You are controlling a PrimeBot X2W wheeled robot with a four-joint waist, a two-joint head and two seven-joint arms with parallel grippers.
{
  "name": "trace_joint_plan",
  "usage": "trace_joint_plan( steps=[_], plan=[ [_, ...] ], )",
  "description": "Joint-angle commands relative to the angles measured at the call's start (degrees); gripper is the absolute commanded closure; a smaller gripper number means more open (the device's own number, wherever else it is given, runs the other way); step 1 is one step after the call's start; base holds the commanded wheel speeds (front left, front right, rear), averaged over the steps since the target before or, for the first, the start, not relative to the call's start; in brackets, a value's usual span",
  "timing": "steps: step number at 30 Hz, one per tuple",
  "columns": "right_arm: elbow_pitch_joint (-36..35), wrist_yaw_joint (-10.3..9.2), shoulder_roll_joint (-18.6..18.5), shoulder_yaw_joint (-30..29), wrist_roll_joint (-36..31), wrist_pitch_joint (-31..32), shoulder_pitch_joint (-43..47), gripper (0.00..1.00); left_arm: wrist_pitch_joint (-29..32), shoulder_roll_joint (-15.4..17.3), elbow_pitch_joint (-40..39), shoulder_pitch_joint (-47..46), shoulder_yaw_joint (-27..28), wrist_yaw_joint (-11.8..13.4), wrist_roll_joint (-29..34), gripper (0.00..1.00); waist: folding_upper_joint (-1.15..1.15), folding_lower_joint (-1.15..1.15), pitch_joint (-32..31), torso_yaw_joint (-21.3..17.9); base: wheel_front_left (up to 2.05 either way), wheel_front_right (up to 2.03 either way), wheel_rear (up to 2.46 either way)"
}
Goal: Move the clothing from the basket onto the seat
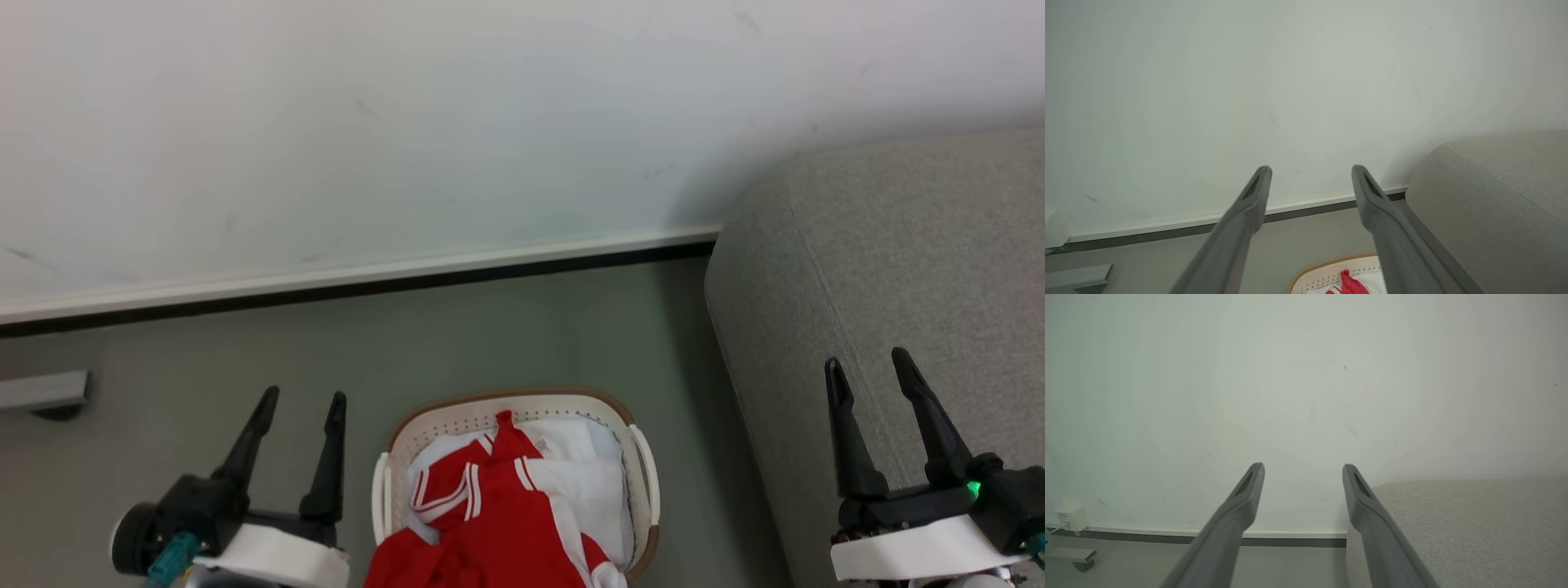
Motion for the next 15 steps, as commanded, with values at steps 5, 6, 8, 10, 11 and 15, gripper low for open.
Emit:
trace_joint_plan(
  steps=[5,6,8,10,11,15],
  plan=[
    [-2.3,-0.12,1.1,-1.1,-0.5,0.0,-3.8,0.00,0.0,2.2,4.2,-6.6,-1.7,-1.3,-0.9,0.00,-0.01,0.00,10.2,-3.9,0.00,0.00,0.00],
    [-2.6,-0.12,1.2,-1.3,-0.6,0.0,-4.3,0.00,0.0,2.6,5.0,-7.6,-2.2,-1.3,-0.9,0.00,-0.01,0.00,11.5,-4.2,0.00,0.00,0.00],
    [-3.2,-0.12,1.4,-2.0,-0.8,0.0,-5.3,0.00,0.0,3.2,7.0,-9.8,-3.2,-1.5,-1.0,0.00,-0.01,0.00,13.7,-4.7,0.00,0.00,0.00],
    [-3.7,-0.12,1.7,-2.8,-1.0,0.0,-6.1,0.00,0.0,4.0,9.7,-11.8,-4.4,-1.7,-1.1,0.00,-0.01,0.00,15.8,-5.2,0.00,0.00,0.00],
    [-4.1,-0.12,1.8,-3.1,-1.2,0.0,-6.5,0.00,0.1,4.4,11.2,-12.8,-5.1,-1.7,-1.1,0.00,-0.01,0.00,16.8,-5.5,0.00,0.00,0.00],
    [-5.0,-0.12,2.2,-4.2,-1.5,0.0,-8.2,0.00,1.9,5.9,16.8,-17.3,-8.4,-1.9,-1.2,0.00,-0.01,0.00,20.1,-6.7,0.00,0.00,0.00]
  ],
)
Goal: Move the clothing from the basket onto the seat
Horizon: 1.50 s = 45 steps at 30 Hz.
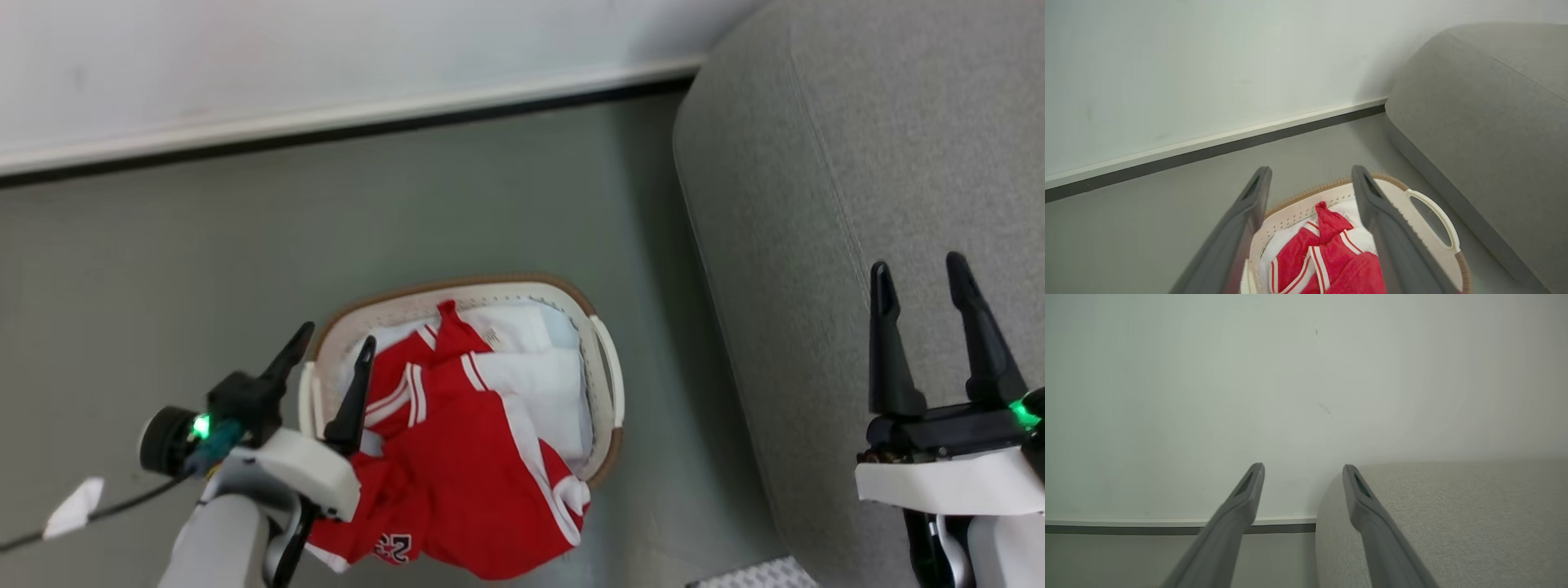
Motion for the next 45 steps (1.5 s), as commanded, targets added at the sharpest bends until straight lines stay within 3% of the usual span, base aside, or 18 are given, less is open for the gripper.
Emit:
trace_joint_plan(
  steps=[1,11,22,31,42,43,44,45],
  plan=[
    [-0.6,-0.12,0.2,-0.8,-0.2,0.0,-1.3,0.00,1.3,1.1,2.3,-2.4,-1.5,-0.2,-0.4,0.00,0.00,-0.01,3.9,-2.2,0.00,0.00,0.00],
    [-3.2,-0.12,0.7,-3.3,0.8,0.0,-4.0,0.00,10.9,4.2,11.8,-13.1,-10.7,-0.2,-2.4,0.00,0.00,-0.01,11.4,-5.6,0.00,0.00,0.00],
    [-4.4,-0.12,0.7,-1.5,6.3,0.0,-5.3,0.00,20.3,8.5,21.3,-23.4,-18.5,-0.1,-5.4,0.00,0.00,-0.01,19.2,-10.6,0.00,0.00,0.00],
    [-3.9,-0.12,0.8,0.4,9.6,0.0,-6.2,0.00,25.6,11.7,25.8,-30.2,-25.4,-0.1,-7.3,0.00,0.00,-0.01,23.5,-13.1,0.00,0.00,0.00],
    [-3.3,-0.12,0.7,1.8,12.2,0.0,-6.7,0.00,29.4,12.8,30.8,-34.0,-34.2,-0.1,-9.2,0.00,0.00,-0.01,25.8,-14.5,0.00,0.00,0.00],
    [-3.3,-0.12,0.7,1.7,12.3,0.0,-6.7,0.00,29.5,12.7,31.2,-34.2,-34.6,-0.1,-9.5,0.51,0.00,-0.01,25.8,-14.5,0.00,0.00,0.00],
    [-3.3,-0.12,0.8,1.7,12.3,0.0,-6.7,0.00,29.3,12.6,31.5,-34.5,-34.9,-0.1,-10.1,0.93,0.00,-0.01,25.8,-14.5,0.00,0.00,0.00],
    [-3.2,-0.12,0.7,1.6,12.3,0.0,-6.6,0.00,29.1,12.4,31.9,-34.6,-35.3,-0.1,-10.4,1.00,0.00,-0.01,25.8,-14.5,0.00,0.00,0.00]
  ],
)
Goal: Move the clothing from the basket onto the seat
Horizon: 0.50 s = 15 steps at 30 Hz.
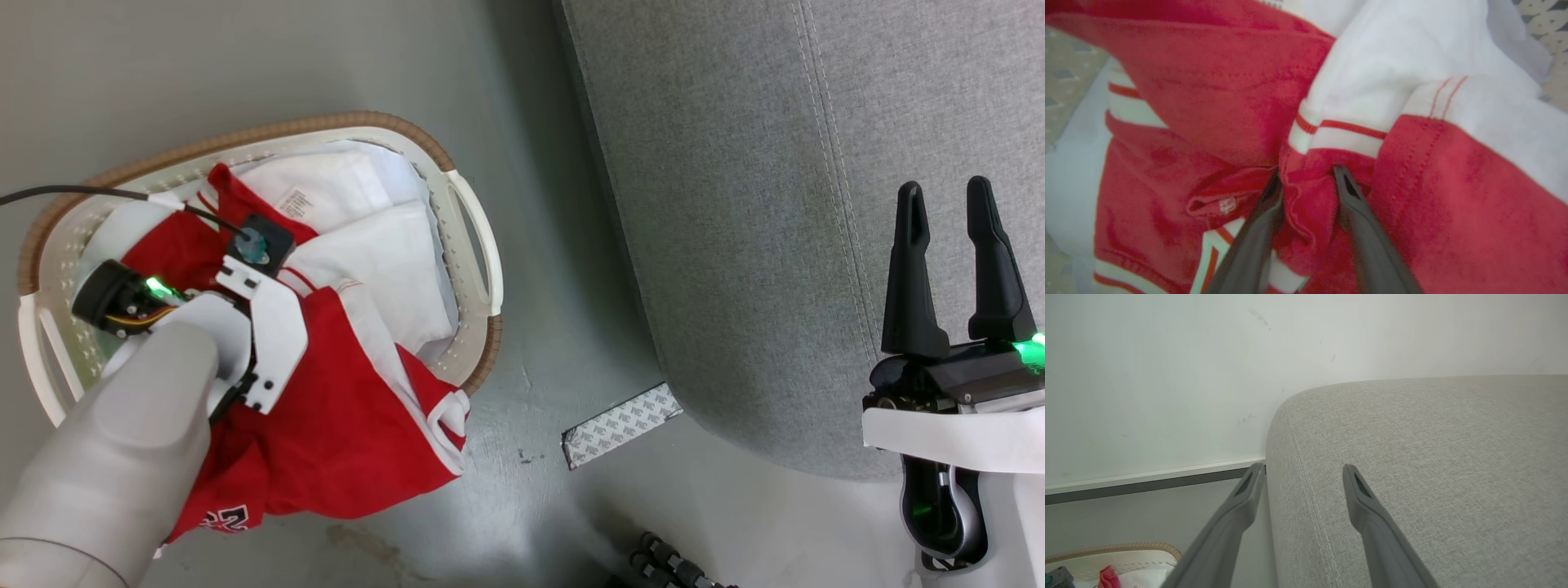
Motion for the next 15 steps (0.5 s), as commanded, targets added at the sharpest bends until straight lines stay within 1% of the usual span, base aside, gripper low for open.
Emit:
trace_joint_plan(
  steps=[1,6,9,15],
  plan=[
    [0.3,-0.12,0.2,-0.1,0.7,0.0,-0.5,0.00,-0.5,0.1,0.7,-0.5,-0.5,0.1,-0.7,1.00,0.00,0.00,0.0,0.1,0.00,0.00,0.00],
    [1.0,-0.12,0.2,0.4,0.5,0.0,-1.2,0.00,-3.7,0.1,1.6,-0.7,-0.8,0.1,-3.0,1.00,0.00,0.00,-1.0,-0.1,0.00,0.00,0.00],
    [1.4,-0.12,0.1,0.1,-1.1,0.0,-1.9,0.00,-6.0,-1.7,2.1,0.4,-1.1,0.1,-4.5,1.00,0.00,0.00,-3.6,1.1,0.00,0.00,0.00],
    [1.6,-0.12,0.1,-1.5,-5.4,0.0,-1.1,0.00,-12.1,-6.5,2.5,2.9,-2.3,0.1,-7.8,1.00,0.00,0.00,-12.1,5.0,0.00,0.00,0.00]
  ],
)
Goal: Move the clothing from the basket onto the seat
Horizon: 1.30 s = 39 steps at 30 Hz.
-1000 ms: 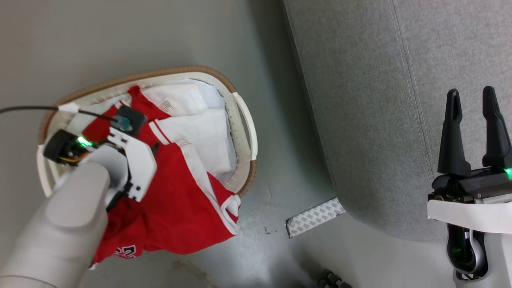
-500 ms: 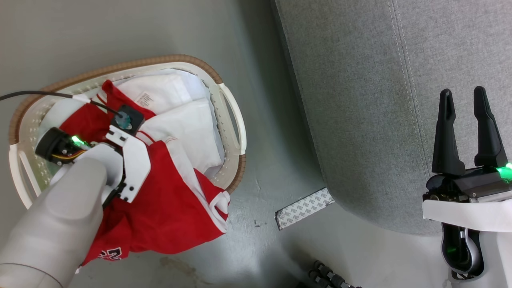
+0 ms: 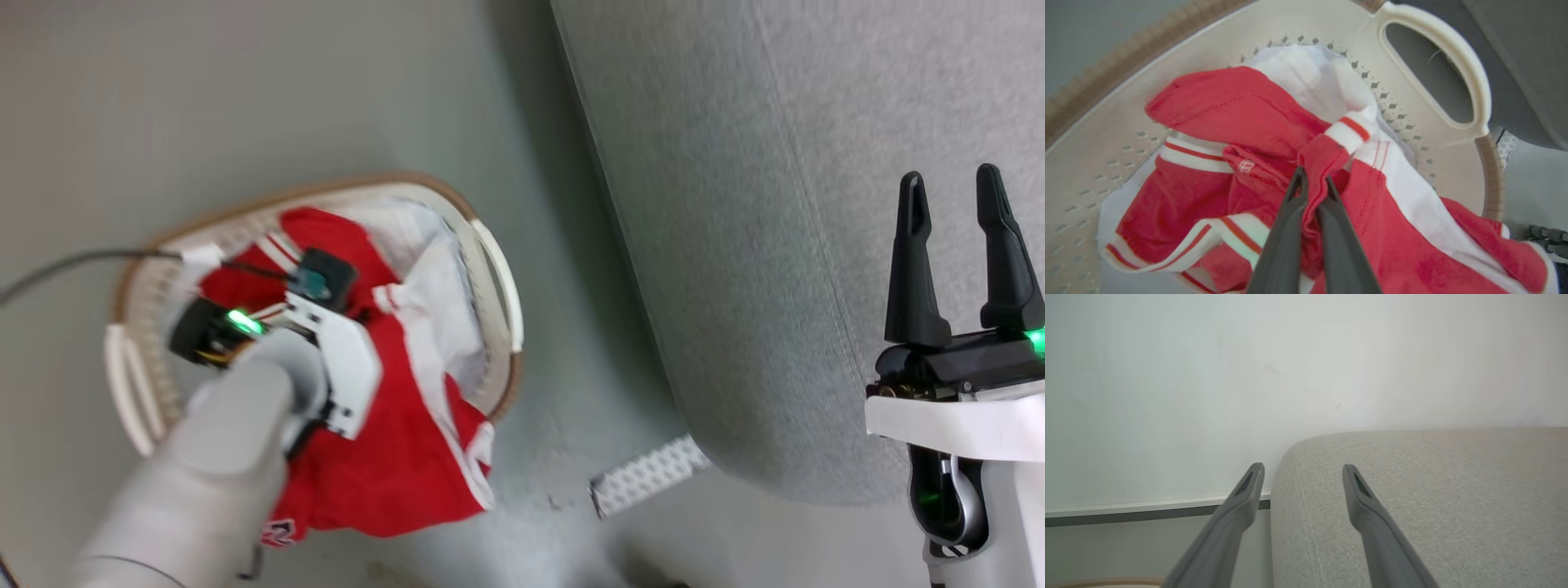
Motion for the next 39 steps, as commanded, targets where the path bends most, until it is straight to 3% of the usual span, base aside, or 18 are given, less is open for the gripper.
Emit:
trace_joint_plan(
  steps=[1,10,20,32,39],
  plan=[
    [0.5,-0.12,0.0,-0.6,-1.3,0.0,0.8,0.00,-1.7,-1.4,0.1,1.6,-0.3,0.1,-1.4,1.00,0.00,0.00,-6.4,3.7,0.00,0.00,0.00],
    [2.8,-0.12,-0.1,-1.6,-6.0,0.0,4.4,0.00,-9.8,-7.0,-0.3,5.8,-1.8,0.1,-6.8,1.00,0.00,0.00,-19.5,9.7,0.00,0.00,0.00],
    [5.0,-0.12,-3.5,-1.1,-5.6,0.0,9.2,0.00,-16.7,-9.8,-2.7,8.9,-2.1,0.1,-11.8,1.00,0.00,0.00,-31.0,15.2,0.00,0.00,0.00],
    [7.4,-0.12,-6.4,2.4,-3.6,0.0,15.5,0.00,-19.1,-10.4,-13.6,9.9,2.0,0.3,-17.1,1.00,0.00,0.00,-40.6,20.4,0.00,0.00,0.00],
    [7.9,-0.12,-5.8,3.8,-2.7,0.0,17.9,0.00,-17.4,-7.9,-24.4,9.5,3.7,2.9,-17.9,1.00,0.00,0.00,-42.6,21.7,0.00,0.00,0.00]
  ],
)
